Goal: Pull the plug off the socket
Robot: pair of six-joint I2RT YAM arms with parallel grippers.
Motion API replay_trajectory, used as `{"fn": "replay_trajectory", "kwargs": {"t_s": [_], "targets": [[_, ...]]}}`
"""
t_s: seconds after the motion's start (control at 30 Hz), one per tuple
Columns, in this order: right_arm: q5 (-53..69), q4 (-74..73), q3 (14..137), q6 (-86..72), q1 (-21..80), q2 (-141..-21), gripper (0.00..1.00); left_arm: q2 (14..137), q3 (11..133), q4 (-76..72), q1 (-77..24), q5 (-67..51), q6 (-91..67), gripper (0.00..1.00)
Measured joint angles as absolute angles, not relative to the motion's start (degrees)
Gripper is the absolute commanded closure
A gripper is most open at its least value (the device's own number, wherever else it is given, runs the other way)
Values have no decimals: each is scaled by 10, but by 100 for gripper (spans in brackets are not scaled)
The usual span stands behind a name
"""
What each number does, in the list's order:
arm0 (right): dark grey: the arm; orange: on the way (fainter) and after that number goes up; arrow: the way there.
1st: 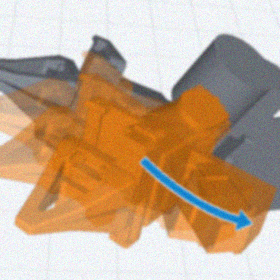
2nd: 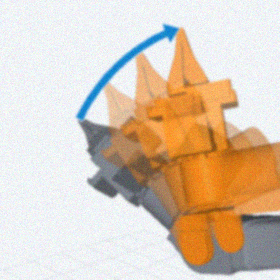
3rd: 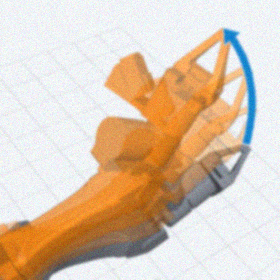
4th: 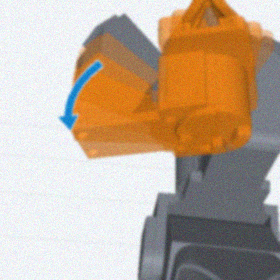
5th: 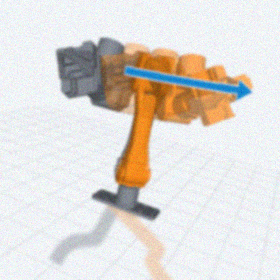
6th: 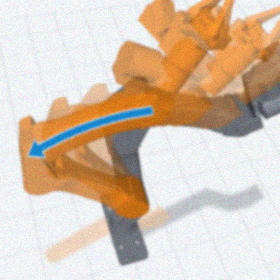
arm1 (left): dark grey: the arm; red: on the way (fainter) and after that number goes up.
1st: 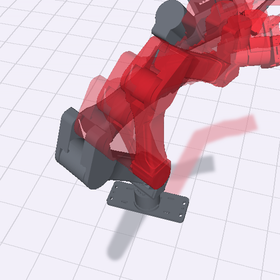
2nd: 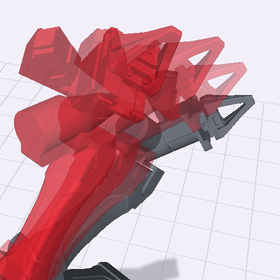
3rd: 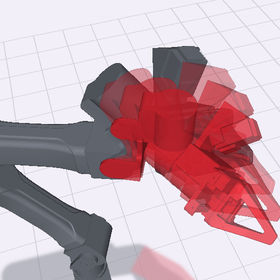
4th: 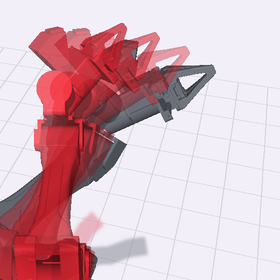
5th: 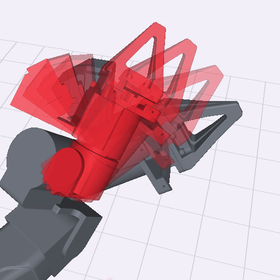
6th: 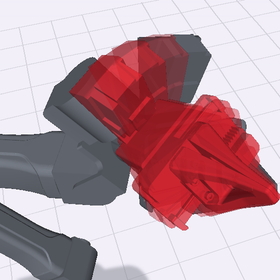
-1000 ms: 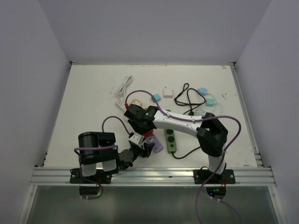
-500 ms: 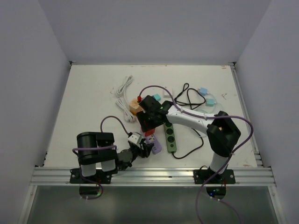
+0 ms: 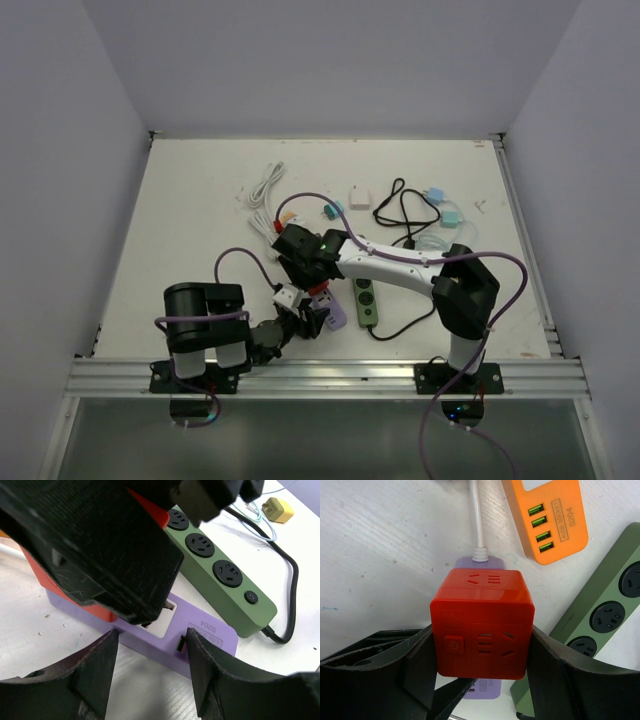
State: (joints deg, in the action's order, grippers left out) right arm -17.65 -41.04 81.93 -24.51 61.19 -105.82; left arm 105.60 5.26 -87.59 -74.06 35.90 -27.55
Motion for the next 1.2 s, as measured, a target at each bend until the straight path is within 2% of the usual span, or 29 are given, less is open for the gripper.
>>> {"fn": "replay_trajectory", "kwargs": {"t_s": [0.93, 1.2], "targets": [[-126, -406, 817, -254, 595, -1065, 100, 1051, 49, -877, -745, 342, -169, 32], [-99, -397, 808, -256, 582, -1059, 100, 1064, 56, -878, -747, 361, -190, 38]]}}
